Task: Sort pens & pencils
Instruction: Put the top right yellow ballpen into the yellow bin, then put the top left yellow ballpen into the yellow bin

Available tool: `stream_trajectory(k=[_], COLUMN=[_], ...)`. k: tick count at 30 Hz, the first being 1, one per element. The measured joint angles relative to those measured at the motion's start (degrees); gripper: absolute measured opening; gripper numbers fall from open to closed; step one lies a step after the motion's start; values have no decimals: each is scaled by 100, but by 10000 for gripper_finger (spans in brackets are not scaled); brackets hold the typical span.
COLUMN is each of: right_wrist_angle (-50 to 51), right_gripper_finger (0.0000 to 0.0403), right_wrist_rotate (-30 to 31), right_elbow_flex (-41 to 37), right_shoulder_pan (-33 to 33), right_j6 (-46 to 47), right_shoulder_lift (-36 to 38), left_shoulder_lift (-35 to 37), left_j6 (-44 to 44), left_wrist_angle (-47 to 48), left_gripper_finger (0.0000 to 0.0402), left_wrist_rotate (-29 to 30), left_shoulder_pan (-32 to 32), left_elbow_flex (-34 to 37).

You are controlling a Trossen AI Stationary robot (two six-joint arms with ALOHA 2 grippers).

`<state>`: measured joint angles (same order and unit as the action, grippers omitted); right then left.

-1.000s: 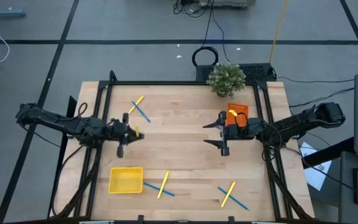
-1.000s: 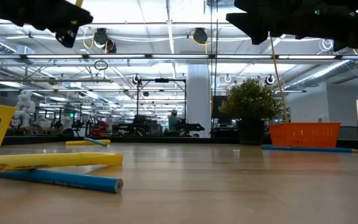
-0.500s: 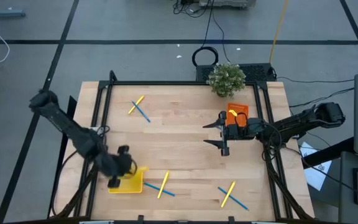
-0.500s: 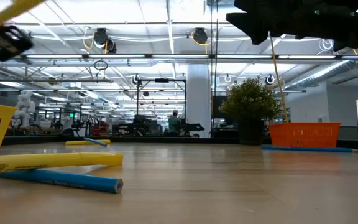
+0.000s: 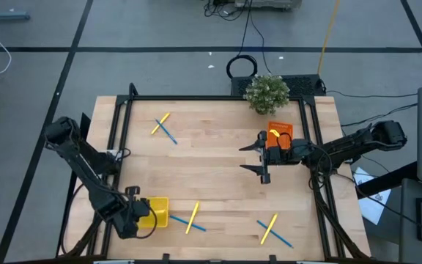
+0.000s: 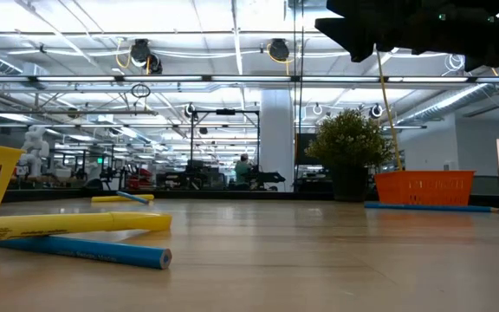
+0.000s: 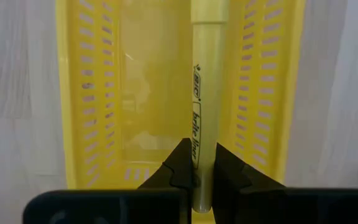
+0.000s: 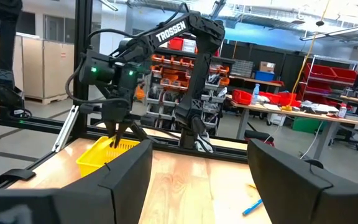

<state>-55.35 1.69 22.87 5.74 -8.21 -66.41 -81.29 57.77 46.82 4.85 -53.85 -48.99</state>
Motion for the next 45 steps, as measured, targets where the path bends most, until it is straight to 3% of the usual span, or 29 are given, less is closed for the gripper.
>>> stream_trajectory(k=[8,17,26,32,40,43,45], right_wrist_angle=[43,43,41,41,48,100,136], right_gripper_finger=[251,251,251,251,251,251,251], right_wrist_rotate=[-2,-1,0,0,-2,-1,-1], right_elbow_flex=[0,0,0,0,0,0,0], right_shoulder_pan=[0,0,0,-1,0,0,-1], right_j6=[149,140,131,131,131,146,146], right_shoulder_lift=[0,1,0,1,0,1,0], left_shoulder_lift=[-14,-14,198,886,1904,2170,2328], left_j6=[117,258,-3,-1359,-4199,-5258,-5908], left_wrist_angle=[11,10,3,-47,-657,-1518,-2348], left_gripper_finger=[26,110,125,126,126,127,127], left_wrist_rotate=[-273,-305,-444,471,2634,2696,2379], left_shoulder_pan=[82,145,463,1199,2328,2833,3169], left_elbow_flex=[0,0,0,0,0,55,252])
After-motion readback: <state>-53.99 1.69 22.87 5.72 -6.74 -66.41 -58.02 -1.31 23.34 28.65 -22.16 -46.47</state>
